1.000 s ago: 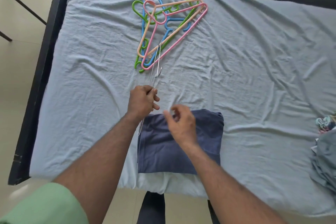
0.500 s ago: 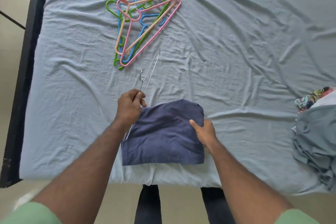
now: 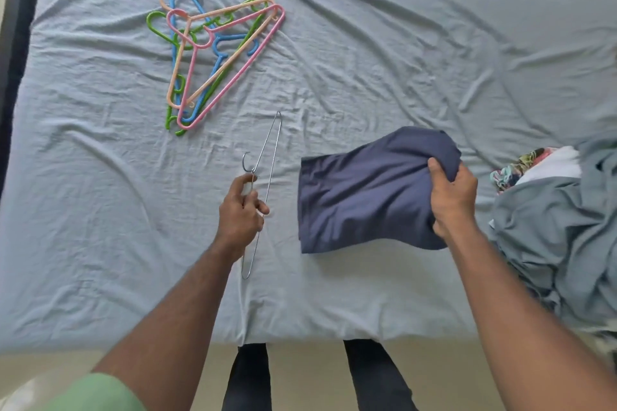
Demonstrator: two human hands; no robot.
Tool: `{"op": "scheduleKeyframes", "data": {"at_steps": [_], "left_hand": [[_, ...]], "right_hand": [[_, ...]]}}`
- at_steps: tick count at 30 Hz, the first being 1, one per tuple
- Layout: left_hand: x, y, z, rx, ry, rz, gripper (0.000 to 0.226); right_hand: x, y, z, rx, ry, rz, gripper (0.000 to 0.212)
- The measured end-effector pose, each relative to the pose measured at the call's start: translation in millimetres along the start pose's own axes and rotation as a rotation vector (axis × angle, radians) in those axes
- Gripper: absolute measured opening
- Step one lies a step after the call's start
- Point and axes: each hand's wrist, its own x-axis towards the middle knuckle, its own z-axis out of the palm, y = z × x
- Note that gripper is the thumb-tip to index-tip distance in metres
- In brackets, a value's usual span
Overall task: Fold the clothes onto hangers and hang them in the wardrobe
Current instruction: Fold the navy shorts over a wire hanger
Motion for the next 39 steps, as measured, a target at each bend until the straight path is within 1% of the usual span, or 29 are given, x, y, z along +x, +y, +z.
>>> {"op": "scheduleKeyframes", "data": {"at_steps": [2,5,9,12,13,16,19,24,26,29,30,31,33,35,36,39], "left_hand": [[-3,-8,0,0.035,0.005,-0.035,0.027],[-5,-16,-6,0.051,0.014,-0.094,0.027],[-6,-19,-18,-0.003,-0.020,-0.130,0.016],[-5,-12,-23,-0.023,-0.012,-0.159,0.027],[-5,-9,-25,-0.021,0.001,-0.164,0.026],[-6,-12,-39,-0.037,0.073,-0.147,0.022],[-6,-17,-59,-0.088,0.146,-0.138,0.022],[-14,-38,-119,-0.151,0.247,-0.226,0.024],[-18,-50,-141,-0.190,0.271,-0.261,0.022],[-20,-67,-163,-0.211,0.287,-0.281,0.015],[-20,-72,-169,-0.198,0.283,-0.282,0.014],[-21,-76,-174,-0.184,0.275,-0.280,0.015],[-21,-82,-180,-0.162,0.260,-0.263,0.020],[-24,-84,-185,-0.169,0.243,-0.262,0.024],[-25,-85,-188,-0.182,0.231,-0.268,0.025],[-25,-87,-192,-0.241,0.190,-0.288,0.030]], "right_hand": [[9,-26,-16,-0.015,0.010,-0.096,0.021],[3,-57,-12,-0.078,-0.042,-0.246,0.017],[-37,-66,38,-0.239,-0.121,-0.388,0.031],[-95,-61,94,-0.281,-0.210,-0.451,0.042],[-115,-59,112,-0.280,-0.233,-0.455,0.044],[-167,-39,159,-0.302,-0.331,-0.374,0.041],[-190,-12,187,-0.371,-0.389,-0.251,0.041],[-218,13,228,-0.486,-0.445,-0.170,0.038],[-231,13,242,-0.481,-0.435,-0.127,0.035],[-249,10,266,-0.376,-0.346,-0.060,0.031],[-257,9,275,-0.368,-0.345,-0.056,0.032],[-265,12,285,-0.401,-0.386,-0.058,0.035],[-277,23,302,-0.584,-0.560,-0.027,0.038],[-283,36,312,-0.747,-0.700,0.025,0.030],[-282,40,315,-0.775,-0.733,0.055,0.026],[-278,47,325,-0.784,-0.795,0.112,0.025]]}}
